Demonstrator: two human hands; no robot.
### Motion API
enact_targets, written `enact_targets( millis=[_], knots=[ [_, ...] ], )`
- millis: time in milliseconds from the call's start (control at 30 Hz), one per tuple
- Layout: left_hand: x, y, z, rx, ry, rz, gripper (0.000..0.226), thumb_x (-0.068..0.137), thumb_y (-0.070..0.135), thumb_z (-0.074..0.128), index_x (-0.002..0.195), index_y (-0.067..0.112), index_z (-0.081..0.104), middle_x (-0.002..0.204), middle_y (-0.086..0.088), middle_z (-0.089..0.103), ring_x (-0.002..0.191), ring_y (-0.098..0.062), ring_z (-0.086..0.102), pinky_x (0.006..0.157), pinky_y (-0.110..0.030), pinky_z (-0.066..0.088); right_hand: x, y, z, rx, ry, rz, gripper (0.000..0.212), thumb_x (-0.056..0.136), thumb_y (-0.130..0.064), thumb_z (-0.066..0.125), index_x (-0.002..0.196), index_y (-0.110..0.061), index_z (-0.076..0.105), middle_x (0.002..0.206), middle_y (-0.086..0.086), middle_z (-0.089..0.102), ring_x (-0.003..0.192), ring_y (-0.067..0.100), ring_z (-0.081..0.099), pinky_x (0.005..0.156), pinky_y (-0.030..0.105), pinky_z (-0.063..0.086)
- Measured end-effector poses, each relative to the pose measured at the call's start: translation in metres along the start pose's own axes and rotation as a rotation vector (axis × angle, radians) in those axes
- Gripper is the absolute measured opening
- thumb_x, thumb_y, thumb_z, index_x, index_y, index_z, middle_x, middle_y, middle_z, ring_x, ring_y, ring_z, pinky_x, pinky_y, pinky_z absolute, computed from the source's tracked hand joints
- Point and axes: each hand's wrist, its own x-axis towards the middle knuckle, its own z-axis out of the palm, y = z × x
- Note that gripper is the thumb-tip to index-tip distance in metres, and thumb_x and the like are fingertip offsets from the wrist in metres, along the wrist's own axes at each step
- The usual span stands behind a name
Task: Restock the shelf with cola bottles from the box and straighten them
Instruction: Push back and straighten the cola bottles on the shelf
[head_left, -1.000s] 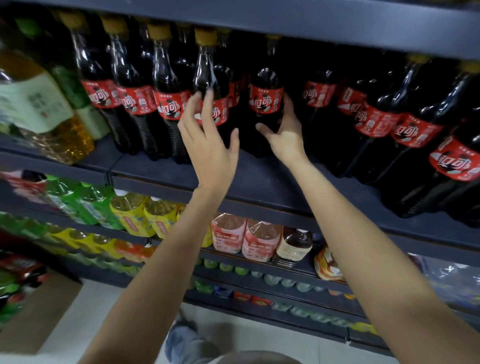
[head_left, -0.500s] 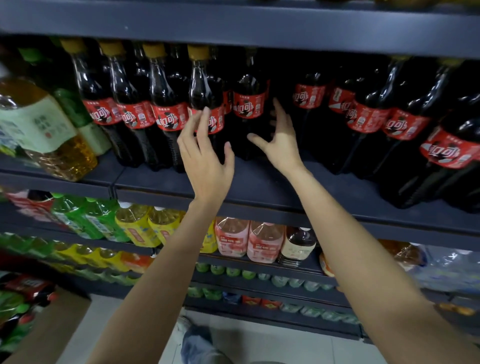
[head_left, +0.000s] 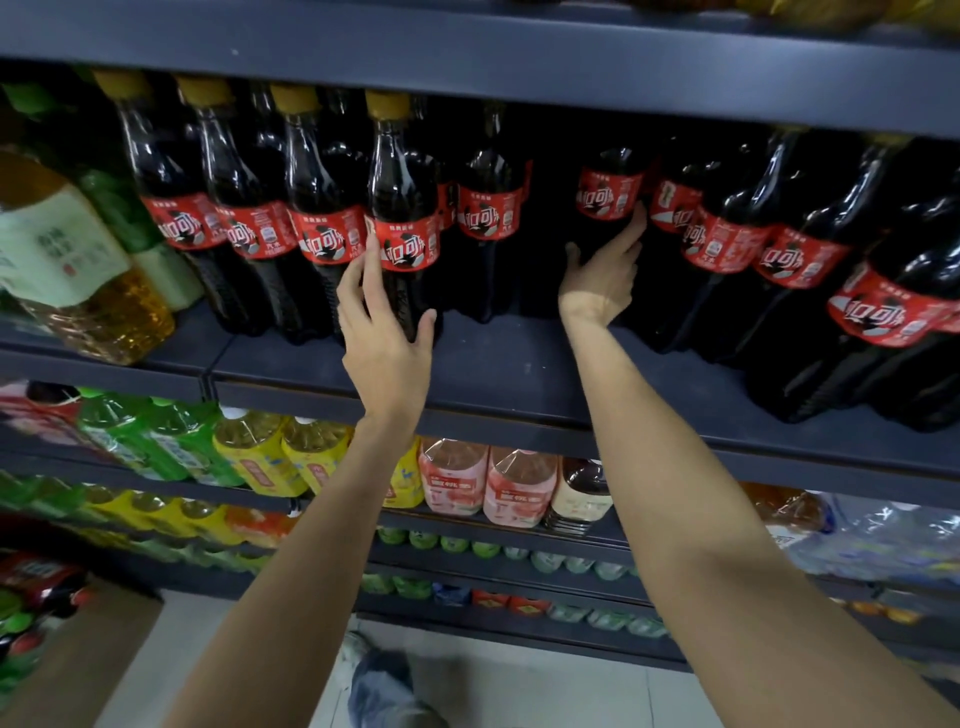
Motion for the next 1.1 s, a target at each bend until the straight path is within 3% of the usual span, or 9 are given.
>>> enact_targets(
  millis=[133, 200, 267, 300, 500, 733, 933, 1000, 1100],
  knots=[
    [-0.002, -0.007, 0.002, -0.044, -0.003, 0.004, 0.077, 0.088, 0.025, 0.066, 0.149, 0.021, 0.02, 0.142, -0.008, 0.037, 0.121, -0.024, 0.051, 0.072, -0.024, 0.053, -0.029, 0.018, -0.033, 0.108, -0.098, -0.105, 0.08, 0.087, -0.021, 0.066, 0.149, -0.018, 0.015, 0.136, 0.01, 0.052, 0.115, 0.03, 0.057, 0.093, 0.044, 0.046],
    [-0.003, -0.007, 0.002, -0.051, 0.003, -0.005, 0.077, 0.088, 0.026, 0.066, 0.149, 0.022, 0.02, 0.142, -0.007, 0.037, 0.122, -0.023, 0.05, 0.074, -0.023, 0.052, -0.056, 0.024, -0.048, 0.211, -0.211, -0.192, 0.082, 0.085, -0.02, 0.07, 0.147, -0.017, 0.017, 0.129, 0.01, 0.057, 0.094, 0.019, 0.063, 0.092, 0.044, 0.048],
    [-0.003, -0.007, 0.002, -0.047, 0.002, -0.002, 0.076, 0.088, 0.026, 0.066, 0.149, 0.021, 0.02, 0.142, -0.006, 0.036, 0.123, -0.023, 0.049, 0.075, -0.022, 0.051, -0.077, 0.026, -0.051, 0.259, -0.303, -0.267, 0.082, 0.082, -0.022, 0.072, 0.145, -0.018, 0.02, 0.122, 0.005, 0.061, 0.065, 0.003, 0.054, 0.083, 0.041, 0.052],
    [-0.002, -0.007, 0.002, -0.045, -0.001, 0.001, 0.076, 0.088, 0.026, 0.066, 0.149, 0.021, 0.02, 0.142, -0.006, 0.036, 0.124, -0.022, 0.049, 0.075, -0.021, 0.05, -0.085, 0.023, -0.049, 0.276, -0.335, -0.291, 0.082, 0.081, -0.023, 0.073, 0.144, -0.019, 0.021, 0.122, 0.003, 0.06, 0.063, 0.002, 0.051, 0.081, 0.039, 0.052],
    [-0.002, -0.008, 0.003, -0.052, -0.004, 0.01, 0.076, 0.088, 0.025, 0.065, 0.149, 0.022, 0.02, 0.142, -0.005, 0.035, 0.125, -0.023, 0.048, 0.074, -0.024, 0.052, -0.108, -0.002, -0.026, 0.283, -0.395, -0.369, 0.083, 0.08, -0.023, 0.074, 0.144, -0.025, 0.022, 0.127, 0.003, 0.06, 0.105, 0.018, 0.06, 0.088, 0.044, 0.052],
    [-0.005, -0.009, 0.003, -0.069, -0.01, 0.009, 0.077, 0.087, 0.017, 0.064, 0.15, 0.02, 0.019, 0.143, -0.006, 0.034, 0.126, -0.023, 0.046, 0.079, -0.025, 0.053, -0.109, -0.006, -0.017, 0.238, -0.351, -0.413, 0.081, 0.084, -0.025, 0.071, 0.146, -0.019, 0.02, 0.133, 0.007, 0.055, 0.116, 0.026, 0.057, 0.087, 0.039, 0.052],
    [-0.021, 0.016, -0.007, -0.135, 0.07, -0.021, 0.063, 0.084, 0.009, 0.061, 0.142, 0.006, 0.036, 0.135, -0.015, 0.042, 0.124, -0.029, 0.043, 0.087, 0.0, 0.032, -0.107, -0.002, -0.031, 0.247, -0.421, -0.413, 0.092, 0.081, -0.031, 0.073, 0.149, -0.024, 0.012, 0.144, 0.004, 0.043, 0.131, 0.022, 0.043, 0.097, 0.039, 0.044],
    [-0.033, 0.032, -0.01, -0.215, 0.099, 0.049, 0.051, 0.086, 0.008, 0.06, 0.133, 0.003, 0.044, 0.128, -0.015, 0.049, 0.118, -0.031, 0.047, 0.094, -0.014, 0.038, -0.103, 0.008, -0.049, 0.262, -0.406, -0.432, 0.083, 0.083, -0.033, 0.07, 0.149, -0.023, 0.02, 0.145, 0.003, 0.041, 0.132, 0.017, 0.041, 0.1, 0.032, 0.039],
    [-0.049, 0.059, -0.005, -0.393, -0.033, 0.221, 0.035, 0.089, 0.006, 0.056, 0.124, 0.004, 0.052, 0.113, -0.003, 0.057, 0.105, -0.022, 0.055, 0.091, -0.035, 0.046, -0.095, 0.035, -0.085, 0.3, -0.238, -0.455, 0.048, 0.091, -0.026, 0.062, 0.135, -0.017, 0.046, 0.129, 0.001, 0.056, 0.117, 0.01, 0.053, 0.099, 0.03, 0.045]
  ],
)
